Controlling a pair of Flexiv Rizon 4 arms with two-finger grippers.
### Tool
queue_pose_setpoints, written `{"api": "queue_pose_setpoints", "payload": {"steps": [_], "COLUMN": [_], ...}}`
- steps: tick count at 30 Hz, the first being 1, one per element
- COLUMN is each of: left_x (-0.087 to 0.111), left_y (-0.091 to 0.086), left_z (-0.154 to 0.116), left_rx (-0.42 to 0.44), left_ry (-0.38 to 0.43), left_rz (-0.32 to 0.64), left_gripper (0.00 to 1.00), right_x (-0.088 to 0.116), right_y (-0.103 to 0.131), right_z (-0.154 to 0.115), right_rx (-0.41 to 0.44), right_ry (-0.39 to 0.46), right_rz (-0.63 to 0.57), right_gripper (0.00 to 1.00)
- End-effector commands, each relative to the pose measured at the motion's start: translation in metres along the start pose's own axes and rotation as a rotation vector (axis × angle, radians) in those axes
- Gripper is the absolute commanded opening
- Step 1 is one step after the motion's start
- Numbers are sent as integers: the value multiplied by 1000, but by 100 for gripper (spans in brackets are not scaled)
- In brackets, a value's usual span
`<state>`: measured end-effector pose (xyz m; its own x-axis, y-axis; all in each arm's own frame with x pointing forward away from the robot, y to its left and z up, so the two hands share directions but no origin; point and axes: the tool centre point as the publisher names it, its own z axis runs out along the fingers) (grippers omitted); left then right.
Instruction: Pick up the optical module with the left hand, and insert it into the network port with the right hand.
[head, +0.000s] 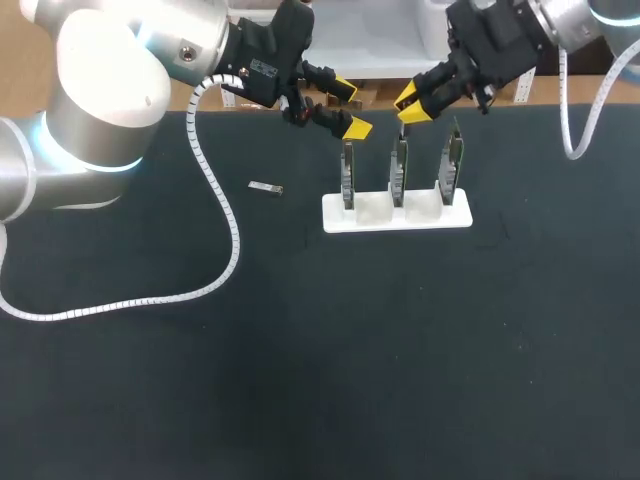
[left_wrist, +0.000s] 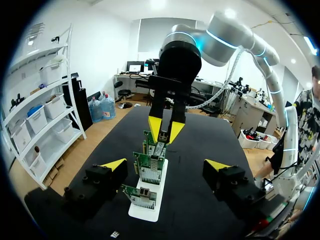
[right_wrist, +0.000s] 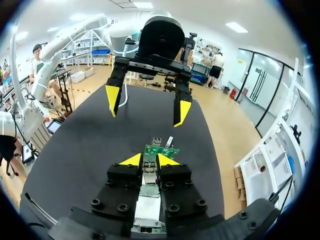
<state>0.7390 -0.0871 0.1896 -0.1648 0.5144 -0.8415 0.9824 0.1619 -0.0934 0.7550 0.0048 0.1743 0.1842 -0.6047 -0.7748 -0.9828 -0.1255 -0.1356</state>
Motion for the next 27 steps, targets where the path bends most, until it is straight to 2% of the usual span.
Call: {"api": "queue_pose_setpoints", "payload": {"steps": [1, 27], "left_x": [-1, -1], "left_y": [-1, -1], "left_z": [0, 0], "left_rx": [-3, -3], "left_ry": [6, 6], "left_rz": [-3, -3], "left_gripper": [100, 100], "right_x": [0, -1], "right_y": [-3, -3], "right_z": [2, 3], "right_rx": [-11, -2], "right_ry": [4, -5], "right_rz": [0, 7], "right_gripper": [0, 0]}}
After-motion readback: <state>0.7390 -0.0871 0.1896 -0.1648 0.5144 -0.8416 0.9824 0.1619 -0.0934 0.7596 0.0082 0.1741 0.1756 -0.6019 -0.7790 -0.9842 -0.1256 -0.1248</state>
